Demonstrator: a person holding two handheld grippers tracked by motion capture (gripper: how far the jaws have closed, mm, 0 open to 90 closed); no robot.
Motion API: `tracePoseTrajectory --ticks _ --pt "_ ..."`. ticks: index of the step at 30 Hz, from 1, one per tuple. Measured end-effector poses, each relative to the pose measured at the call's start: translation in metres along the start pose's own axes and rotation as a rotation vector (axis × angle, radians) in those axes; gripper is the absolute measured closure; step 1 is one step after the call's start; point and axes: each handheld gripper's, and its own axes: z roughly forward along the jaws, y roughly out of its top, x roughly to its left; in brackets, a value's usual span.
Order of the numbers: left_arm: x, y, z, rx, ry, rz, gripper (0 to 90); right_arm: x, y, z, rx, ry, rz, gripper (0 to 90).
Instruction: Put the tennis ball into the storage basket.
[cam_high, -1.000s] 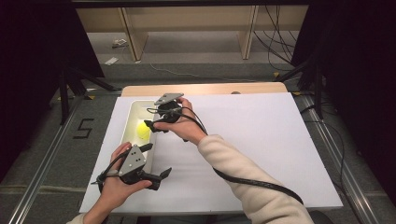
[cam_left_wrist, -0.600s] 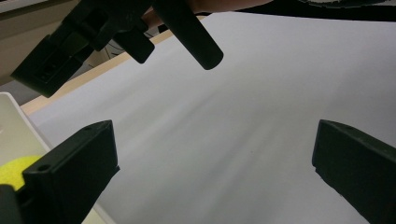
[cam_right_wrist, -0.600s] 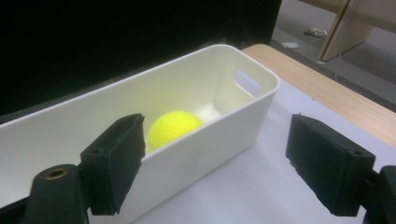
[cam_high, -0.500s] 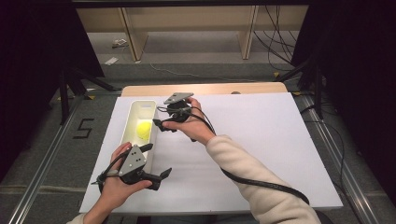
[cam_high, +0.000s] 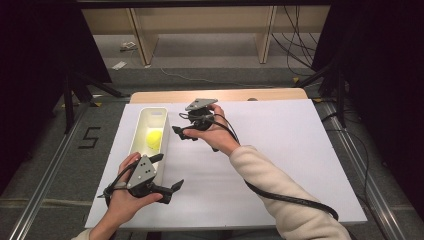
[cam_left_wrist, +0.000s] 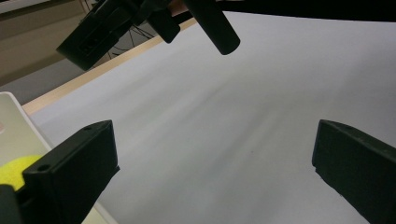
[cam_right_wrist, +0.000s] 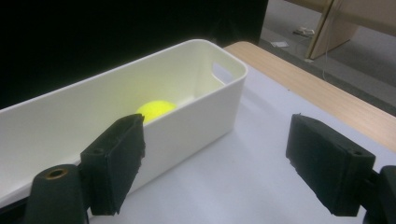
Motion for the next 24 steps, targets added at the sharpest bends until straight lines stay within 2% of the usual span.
tracePoseTrajectory --ticks 16,24 --pt "0.000 0.000 0.001 0.000 0.001 -0.002 0.0 -0.021 -0.018 -0.026 0.004 -0.053 0.013 19.7" --pt "0.000 0.000 0.001 0.000 0.002 -0.002 0.0 -0.027 -0.024 -0.035 0.008 -0.068 0.016 19.7"
